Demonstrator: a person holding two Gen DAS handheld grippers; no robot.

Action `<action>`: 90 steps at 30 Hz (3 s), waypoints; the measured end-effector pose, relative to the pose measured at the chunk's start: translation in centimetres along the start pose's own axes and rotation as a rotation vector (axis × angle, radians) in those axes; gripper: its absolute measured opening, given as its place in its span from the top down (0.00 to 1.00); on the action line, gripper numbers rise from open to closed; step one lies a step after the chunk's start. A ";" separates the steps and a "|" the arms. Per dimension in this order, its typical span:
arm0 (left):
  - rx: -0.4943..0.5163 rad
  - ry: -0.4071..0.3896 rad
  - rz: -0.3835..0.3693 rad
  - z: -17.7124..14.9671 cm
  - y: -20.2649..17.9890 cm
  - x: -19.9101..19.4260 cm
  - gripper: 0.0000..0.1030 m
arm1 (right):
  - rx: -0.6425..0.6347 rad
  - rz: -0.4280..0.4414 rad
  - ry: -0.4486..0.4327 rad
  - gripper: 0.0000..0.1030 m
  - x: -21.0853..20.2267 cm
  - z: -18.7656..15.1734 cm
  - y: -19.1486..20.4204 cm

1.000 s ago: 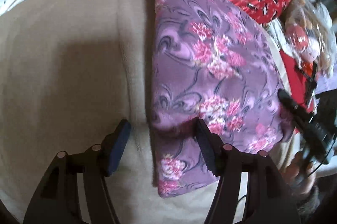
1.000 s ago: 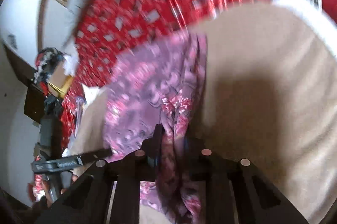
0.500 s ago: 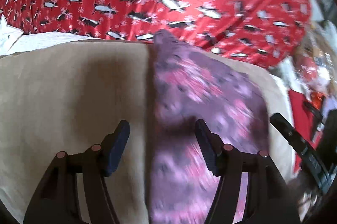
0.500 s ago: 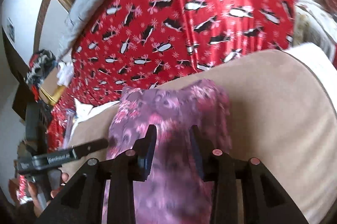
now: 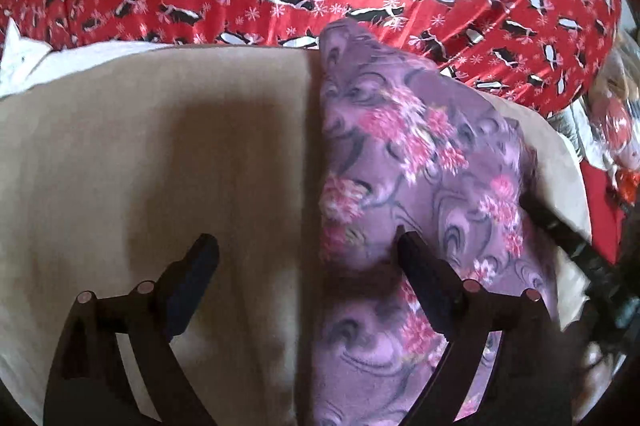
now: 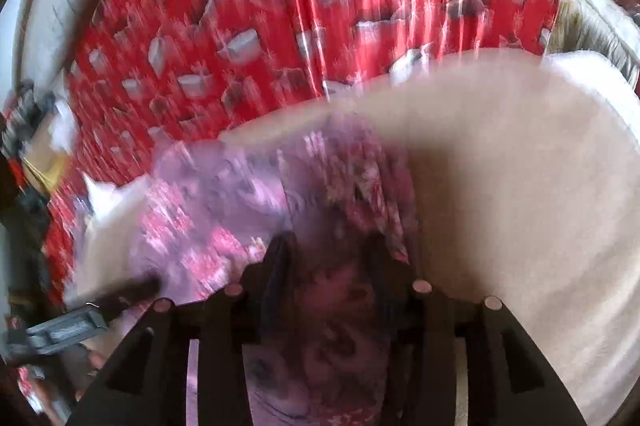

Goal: Fold small clothes

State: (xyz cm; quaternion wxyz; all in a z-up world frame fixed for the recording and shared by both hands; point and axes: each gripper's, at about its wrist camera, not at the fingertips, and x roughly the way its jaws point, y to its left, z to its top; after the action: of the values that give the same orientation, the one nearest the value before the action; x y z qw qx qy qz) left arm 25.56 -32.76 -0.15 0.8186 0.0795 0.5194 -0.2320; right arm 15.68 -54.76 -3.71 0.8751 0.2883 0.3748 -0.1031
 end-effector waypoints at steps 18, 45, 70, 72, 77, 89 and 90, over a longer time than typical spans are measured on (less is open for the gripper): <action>0.041 0.027 0.051 -4.2 0.0 -3.4 0.11 | -0.136 -0.041 0.048 0.54 -6.2 -7.7 0.9; -0.077 0.142 -0.205 -2.2 2.2 -0.3 0.10 | 0.222 0.075 0.030 0.48 -4.6 -1.9 -5.5; -0.071 0.051 -0.281 -5.1 1.0 -4.6 0.75 | -0.117 0.088 -0.023 0.79 -8.1 -5.1 3.6; -0.070 0.037 -0.285 -5.8 1.5 -6.1 0.75 | -0.128 0.086 -0.036 0.79 -9.3 -5.3 4.6; -0.044 0.005 -0.230 -8.3 2.6 -9.3 0.75 | -0.131 0.123 -0.053 0.79 -12.1 -6.5 7.3; -0.083 -0.010 -0.120 -16.4 11.2 -14.3 0.74 | -0.101 0.287 0.025 0.79 -14.9 -14.5 14.7; -0.090 0.002 -0.112 -16.8 11.9 -13.8 0.74 | -0.093 0.293 0.033 0.79 -14.5 -15.3 15.0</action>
State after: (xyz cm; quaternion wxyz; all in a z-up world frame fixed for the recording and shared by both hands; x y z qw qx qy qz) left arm 12.49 -11.98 3.30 0.8064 0.0138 0.5339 -0.2539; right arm 2.33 -34.18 4.60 0.8868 0.3008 0.3477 0.0477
